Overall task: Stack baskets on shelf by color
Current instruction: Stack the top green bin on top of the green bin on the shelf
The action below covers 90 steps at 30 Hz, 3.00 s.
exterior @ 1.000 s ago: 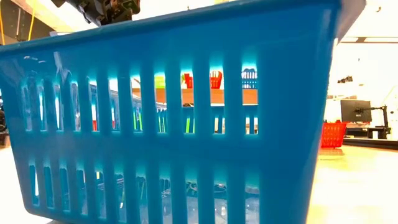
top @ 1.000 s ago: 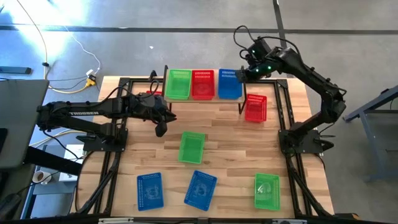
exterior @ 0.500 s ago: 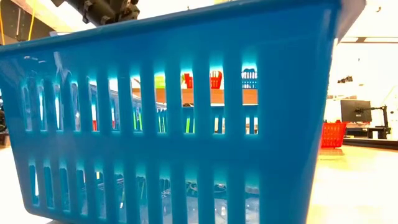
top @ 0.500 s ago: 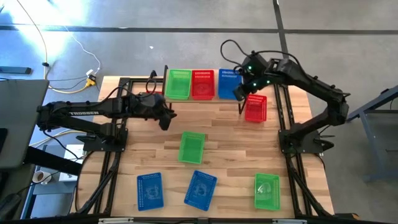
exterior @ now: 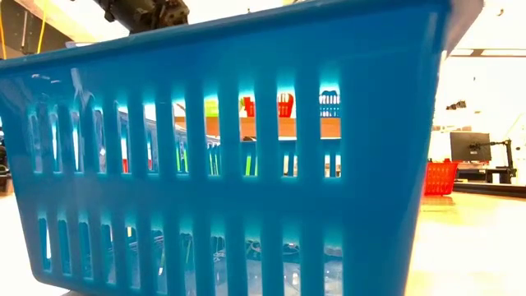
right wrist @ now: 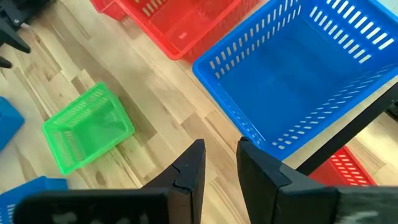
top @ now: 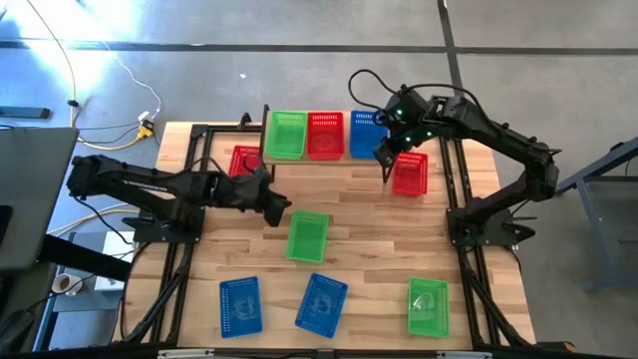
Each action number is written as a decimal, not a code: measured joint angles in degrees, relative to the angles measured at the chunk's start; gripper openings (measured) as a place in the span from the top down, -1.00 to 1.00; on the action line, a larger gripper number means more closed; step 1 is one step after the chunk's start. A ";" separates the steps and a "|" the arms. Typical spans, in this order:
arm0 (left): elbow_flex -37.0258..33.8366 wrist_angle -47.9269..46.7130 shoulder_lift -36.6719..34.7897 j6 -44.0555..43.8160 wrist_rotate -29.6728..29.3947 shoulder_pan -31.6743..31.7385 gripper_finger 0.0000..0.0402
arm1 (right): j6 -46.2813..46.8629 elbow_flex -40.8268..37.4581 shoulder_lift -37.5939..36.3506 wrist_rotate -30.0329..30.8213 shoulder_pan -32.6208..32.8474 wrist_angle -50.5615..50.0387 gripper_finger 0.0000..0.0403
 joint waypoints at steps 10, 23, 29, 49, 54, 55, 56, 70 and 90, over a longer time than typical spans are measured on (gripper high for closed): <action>0.00 -0.08 7.31 -7.06 -4.35 -4.24 0.37 | -1.21 0.00 0.00 -0.01 0.00 -0.50 0.61; -0.07 -1.34 15.72 -15.35 -4.42 -6.55 0.37 | -1.88 0.00 0.02 -0.01 0.00 -0.52 0.61; -0.07 -1.28 17.17 -18.04 -4.44 -8.32 0.37 | -2.70 0.00 0.02 -0.01 0.00 -0.52 0.61; -0.06 -0.69 24.08 -22.07 -5.50 -9.90 0.37 | -2.50 0.00 0.02 -0.02 0.00 -0.42 0.61; -0.07 -0.59 24.66 -23.05 -4.52 -9.90 0.39 | -2.50 0.00 0.04 -0.03 0.00 -0.39 0.61; -0.07 -0.52 24.64 -23.07 -4.39 -9.90 0.42 | -2.50 0.00 0.04 -0.03 0.00 -0.39 0.61; -0.07 -0.65 24.64 -23.08 -4.33 -9.90 0.45 | -2.50 0.00 0.04 -0.03 0.00 -0.39 0.61; -0.04 -0.55 24.60 -23.03 -4.38 -9.90 0.94 | -2.68 0.00 0.04 -0.03 0.00 -0.37 0.61; 2.93 1.99 18.37 -19.10 -10.46 -9.88 0.98 | -3.77 0.00 0.04 3.60 3.43 -0.59 0.61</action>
